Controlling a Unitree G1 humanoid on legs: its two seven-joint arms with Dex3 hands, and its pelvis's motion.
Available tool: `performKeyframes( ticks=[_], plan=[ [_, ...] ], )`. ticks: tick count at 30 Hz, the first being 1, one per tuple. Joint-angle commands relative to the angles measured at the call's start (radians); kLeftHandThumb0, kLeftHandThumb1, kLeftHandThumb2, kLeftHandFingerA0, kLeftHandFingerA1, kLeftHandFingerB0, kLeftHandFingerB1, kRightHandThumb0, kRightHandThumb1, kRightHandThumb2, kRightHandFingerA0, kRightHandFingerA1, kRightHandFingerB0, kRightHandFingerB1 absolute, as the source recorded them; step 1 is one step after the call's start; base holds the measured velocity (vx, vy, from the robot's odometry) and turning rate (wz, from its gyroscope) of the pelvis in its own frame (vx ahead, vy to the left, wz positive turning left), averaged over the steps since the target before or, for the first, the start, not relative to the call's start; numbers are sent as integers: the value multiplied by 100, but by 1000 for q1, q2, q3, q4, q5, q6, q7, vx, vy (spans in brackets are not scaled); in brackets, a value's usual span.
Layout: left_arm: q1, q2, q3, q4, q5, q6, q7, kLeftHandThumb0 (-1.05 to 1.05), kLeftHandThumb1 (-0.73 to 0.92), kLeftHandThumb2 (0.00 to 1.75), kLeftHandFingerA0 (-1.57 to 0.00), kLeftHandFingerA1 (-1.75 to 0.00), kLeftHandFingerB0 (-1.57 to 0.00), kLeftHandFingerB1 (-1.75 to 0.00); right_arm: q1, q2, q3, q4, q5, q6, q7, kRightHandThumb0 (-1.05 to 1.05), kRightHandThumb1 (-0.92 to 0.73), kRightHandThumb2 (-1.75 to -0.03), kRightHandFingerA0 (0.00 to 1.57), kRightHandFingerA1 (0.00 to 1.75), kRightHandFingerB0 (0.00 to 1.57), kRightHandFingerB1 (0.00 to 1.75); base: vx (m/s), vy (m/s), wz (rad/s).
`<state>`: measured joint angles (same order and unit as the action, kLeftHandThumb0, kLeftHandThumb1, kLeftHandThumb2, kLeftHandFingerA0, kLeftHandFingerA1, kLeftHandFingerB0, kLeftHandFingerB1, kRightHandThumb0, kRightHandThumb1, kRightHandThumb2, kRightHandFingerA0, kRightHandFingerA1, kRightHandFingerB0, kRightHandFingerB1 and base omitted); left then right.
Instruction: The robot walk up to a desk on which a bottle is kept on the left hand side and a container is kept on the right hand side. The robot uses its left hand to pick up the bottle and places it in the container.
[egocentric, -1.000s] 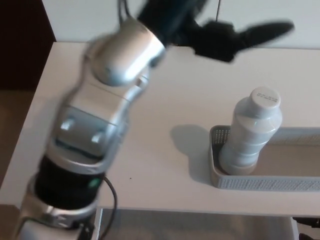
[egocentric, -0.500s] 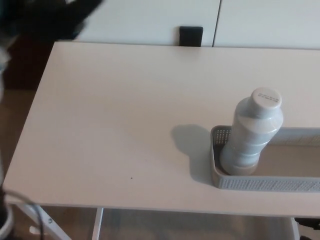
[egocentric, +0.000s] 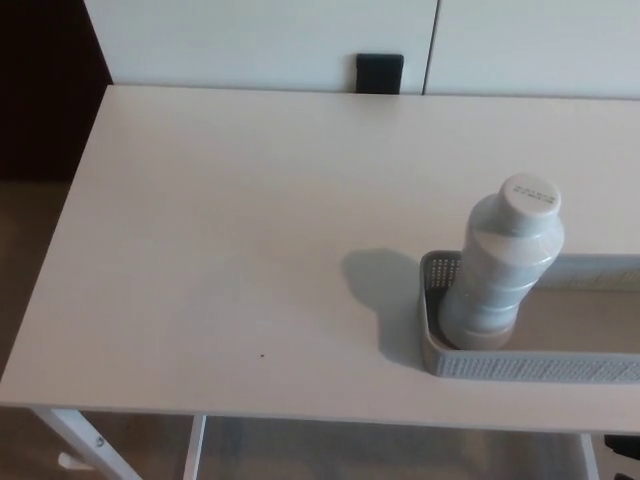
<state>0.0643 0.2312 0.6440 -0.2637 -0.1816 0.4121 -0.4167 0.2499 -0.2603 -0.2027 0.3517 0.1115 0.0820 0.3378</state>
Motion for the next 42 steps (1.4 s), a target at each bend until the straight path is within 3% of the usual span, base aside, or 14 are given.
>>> performKeyframes(
  ticks=[1,4,8,11,12,13,16,17,20,21,22,24,33,42],
  plan=[
    [397,-36,78,690,130,-592,97,-50,62,59,-21,-49,-25,-33,40,-41,-90,68,70,32,17,-34,-61,-58,54,53,53,51,0,0,0],
    [386,-10,-5,926,174,-596,168,-62,77,63,-19,-53,-22,-36,59,-36,-102,79,74,13,17,-31,-62,-58,55,55,53,52,0,0,0],
    [379,-3,-31,998,171,-549,178,-59,79,62,-20,-61,-22,-41,50,-36,-108,99,84,11,25,-32,-61,-57,54,56,53,53,0,0,0],
    [347,18,-40,1075,153,-497,175,-53,76,63,-17,-62,-19,-44,45,-38,-108,114,82,1,28,-33,-61,-57,54,55,53,52,0,0,0],
    [322,40,-67,1117,166,-466,176,-56,57,85,-22,-64,-15,-52,37,-38,-106,118,80,-2,28,-33,-61,-57,53,55,52,53,0,0,0],
    [305,68,-129,1153,211,-460,168,-52,66,59,-28,-64,-24,-49,20,-37,-102,126,78,3,25,-30,-62,-58,55,56,53,53,0,0,0],
    [291,108,-246,1195,299,-479,172,-51,62,58,-30,-57,-26,-42,0,-34,-94,131,70,15,18,-30,-62,-58,56,54,53,51,0,0,0],
    [299,94,-238,1156,267,-463,126,-53,46,79,-24,-62,-10,-49,4,-33,-84,128,58,20,14,-34,-61,-58,53,52,51,50,0,0,0],
    [316,63,-187,1051,171,-406,51,-59,51,83,-20,-58,-13,-47,11,-29,-76,129,51,20,15,-32,-61,-58,54,53,53,50,0,0,0],
    [324,58,-190,1013,168,-386,59,-59,51,83,-20,-58,-13,-47,18,-27,-76,129,50,19,14,-32,-61,-58,54,53,53,50,0,0,0],
    [324,57,-199,956,162,-385,45,-55,75,62,-9,-49,-14,-42,15,-25,-76,132,51,16,17,-33,-62,-58,53,52,51,50,0,0,0],
    [307,58,-224,865,138,-389,19,-61,74,64,-18,-46,-23,-35,5,-24,-78,147,51,6,20,-33,-61,-58,56,54,53,51,0,0,0],
    [268,-36,-358,573,84,-193,47,-53,77,63,-16,-39,-19,-31,15,-23,-74,168,34,-21,20,-33,-62,-58,55,54,54,51,0,0,0],
    [296,-142,-465,635,98,-215,99,-51,70,61,-22,-46,-28,-35,59,-28,-60,177,16,-78,43,-36,-62,-58,57,55,53,51,0,0,0]
  ],
)
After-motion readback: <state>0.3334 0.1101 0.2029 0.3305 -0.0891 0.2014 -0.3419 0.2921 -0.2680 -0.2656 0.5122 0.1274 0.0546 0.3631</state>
